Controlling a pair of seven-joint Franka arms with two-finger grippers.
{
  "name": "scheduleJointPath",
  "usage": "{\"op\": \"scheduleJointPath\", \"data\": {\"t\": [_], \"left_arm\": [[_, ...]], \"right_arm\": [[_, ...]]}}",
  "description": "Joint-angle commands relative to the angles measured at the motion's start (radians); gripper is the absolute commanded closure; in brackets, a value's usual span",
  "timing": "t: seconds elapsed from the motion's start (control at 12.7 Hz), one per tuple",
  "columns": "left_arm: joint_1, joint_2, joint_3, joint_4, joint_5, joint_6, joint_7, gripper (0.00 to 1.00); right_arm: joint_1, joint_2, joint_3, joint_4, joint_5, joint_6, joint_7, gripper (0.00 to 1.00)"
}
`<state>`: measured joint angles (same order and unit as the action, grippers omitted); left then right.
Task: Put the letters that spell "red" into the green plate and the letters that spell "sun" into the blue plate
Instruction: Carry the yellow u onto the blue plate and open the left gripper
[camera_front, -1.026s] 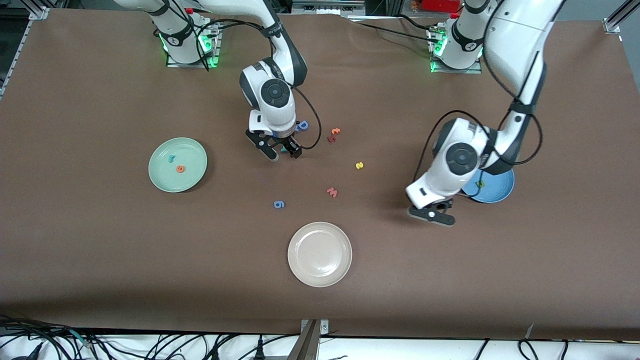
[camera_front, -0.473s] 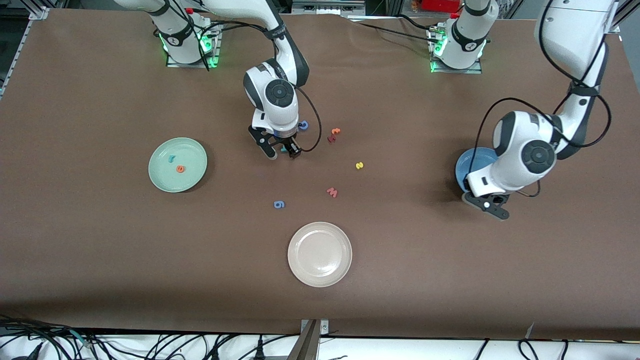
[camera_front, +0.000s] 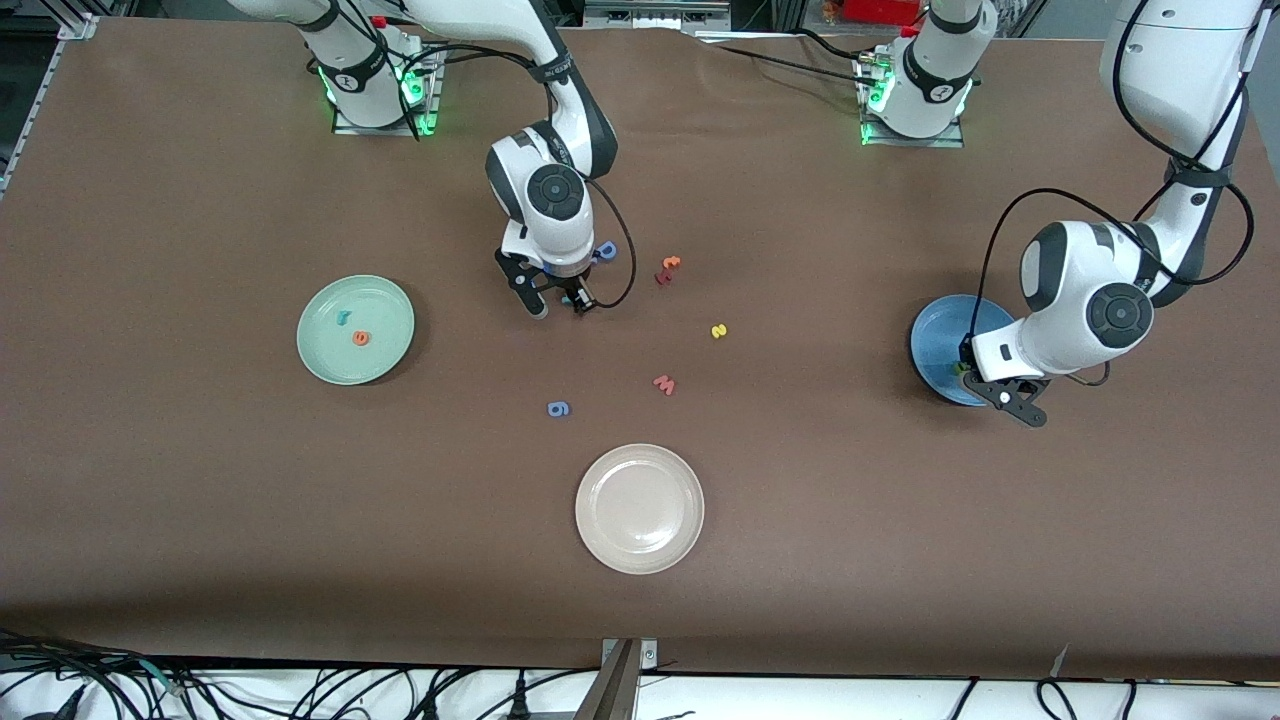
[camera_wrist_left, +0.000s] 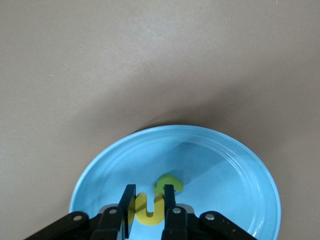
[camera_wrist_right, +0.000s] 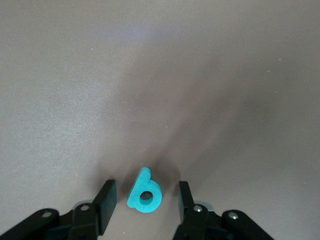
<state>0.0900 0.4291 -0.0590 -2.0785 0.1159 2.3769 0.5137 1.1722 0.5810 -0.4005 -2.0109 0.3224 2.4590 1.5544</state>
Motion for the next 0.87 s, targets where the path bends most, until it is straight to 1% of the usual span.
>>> {"op": "scheduleJointPath", "data": {"t": [0.0,0.16,0.24,0.32,0.39,0.47,0.55,0.71,0.79], "left_arm": [[0.008,-0.004,-0.01,-0.012,0.018,-0.005,0.005,0.01],[0.007,-0.012,-0.012,-0.003,0.007,-0.007,0.006,0.0],[-0.001,-0.015,-0.013,0.003,-0.02,-0.007,0.006,0.0],[-0.013,-0.018,-0.016,0.008,-0.048,-0.005,0.0,0.0],[-0.039,-0.018,-0.019,0.024,-0.077,-0.007,-0.015,0.0],[-0.076,-0.018,-0.019,0.026,-0.114,-0.007,-0.058,0.0],[-0.114,-0.018,-0.021,0.026,-0.142,-0.007,-0.129,0.0],[-0.195,-0.02,-0.022,0.026,-0.145,-0.005,-0.301,0.0],[-0.238,-0.018,-0.022,0.034,-0.145,-0.005,-0.373,0.0]], "right_arm": [[0.012,0.003,-0.006,-0.005,0.046,0.009,0.009,0.43],[0.012,0.003,-0.006,-0.005,0.046,0.009,0.007,0.52],[0.012,0.003,-0.006,-0.005,0.046,0.009,0.007,0.61],[0.012,0.003,-0.006,-0.005,0.046,0.009,0.001,0.72],[0.012,0.003,-0.006,-0.005,0.046,0.009,-0.005,0.8],[0.012,0.003,-0.008,-0.003,0.046,0.008,-0.01,0.85],[0.012,0.002,-0.008,0.0,0.046,0.008,-0.01,0.87],[0.012,-0.009,-0.009,0.007,0.046,-0.006,-0.031,0.87],[0.012,-0.016,-0.017,0.018,0.046,-0.04,-0.052,0.87]]}}
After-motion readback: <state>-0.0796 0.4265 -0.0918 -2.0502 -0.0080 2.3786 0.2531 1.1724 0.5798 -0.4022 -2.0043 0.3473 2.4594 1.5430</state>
